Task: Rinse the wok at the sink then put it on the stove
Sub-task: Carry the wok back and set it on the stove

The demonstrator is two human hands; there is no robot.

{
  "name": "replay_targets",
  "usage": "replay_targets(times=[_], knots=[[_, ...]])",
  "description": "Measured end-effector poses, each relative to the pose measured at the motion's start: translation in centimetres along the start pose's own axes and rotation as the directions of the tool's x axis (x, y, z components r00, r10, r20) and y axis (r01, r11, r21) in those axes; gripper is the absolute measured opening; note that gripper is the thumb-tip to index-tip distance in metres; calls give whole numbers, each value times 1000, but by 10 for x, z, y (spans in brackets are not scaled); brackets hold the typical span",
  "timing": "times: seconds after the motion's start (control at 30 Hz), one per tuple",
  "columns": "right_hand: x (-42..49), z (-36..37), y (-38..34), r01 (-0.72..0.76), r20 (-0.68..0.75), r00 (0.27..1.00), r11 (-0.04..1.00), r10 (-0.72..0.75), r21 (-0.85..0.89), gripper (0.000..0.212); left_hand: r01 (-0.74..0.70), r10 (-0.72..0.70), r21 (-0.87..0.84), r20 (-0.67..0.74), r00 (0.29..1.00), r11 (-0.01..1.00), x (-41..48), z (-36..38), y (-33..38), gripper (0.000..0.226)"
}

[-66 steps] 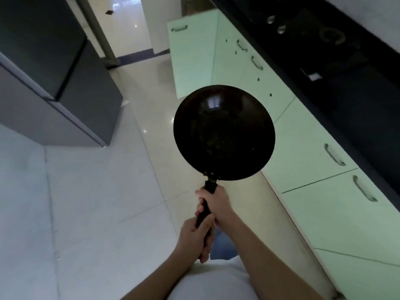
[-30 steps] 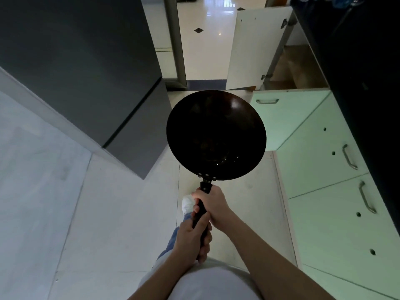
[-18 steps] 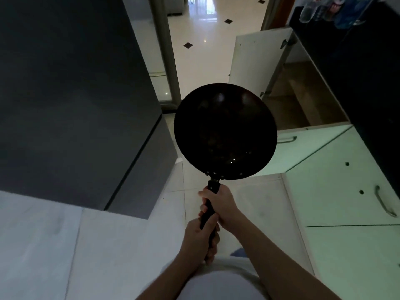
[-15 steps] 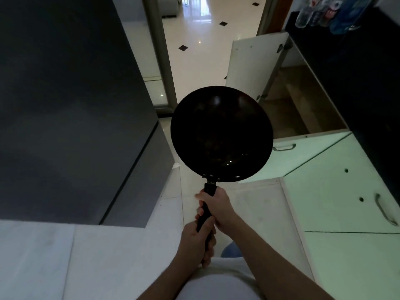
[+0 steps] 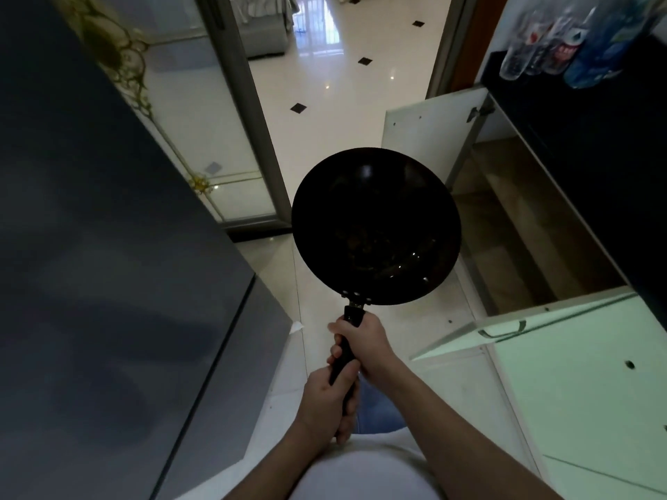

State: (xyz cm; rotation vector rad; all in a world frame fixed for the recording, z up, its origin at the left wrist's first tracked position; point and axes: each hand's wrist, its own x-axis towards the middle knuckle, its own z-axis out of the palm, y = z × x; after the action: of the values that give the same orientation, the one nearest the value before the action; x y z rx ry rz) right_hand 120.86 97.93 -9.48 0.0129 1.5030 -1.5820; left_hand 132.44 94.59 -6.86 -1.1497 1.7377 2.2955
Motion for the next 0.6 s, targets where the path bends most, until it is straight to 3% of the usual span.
replay_targets(times=[0.27, 0.6], knots=[[94, -37, -101, 55, -78, 995, 998, -53, 18, 26, -4, 0, 40, 87, 996, 999, 112, 30, 92, 33], [153, -92, -173, 127, -257, 962, 985, -95, 113, 22, -12, -38, 170, 287, 957, 985, 207, 68, 160, 29]])
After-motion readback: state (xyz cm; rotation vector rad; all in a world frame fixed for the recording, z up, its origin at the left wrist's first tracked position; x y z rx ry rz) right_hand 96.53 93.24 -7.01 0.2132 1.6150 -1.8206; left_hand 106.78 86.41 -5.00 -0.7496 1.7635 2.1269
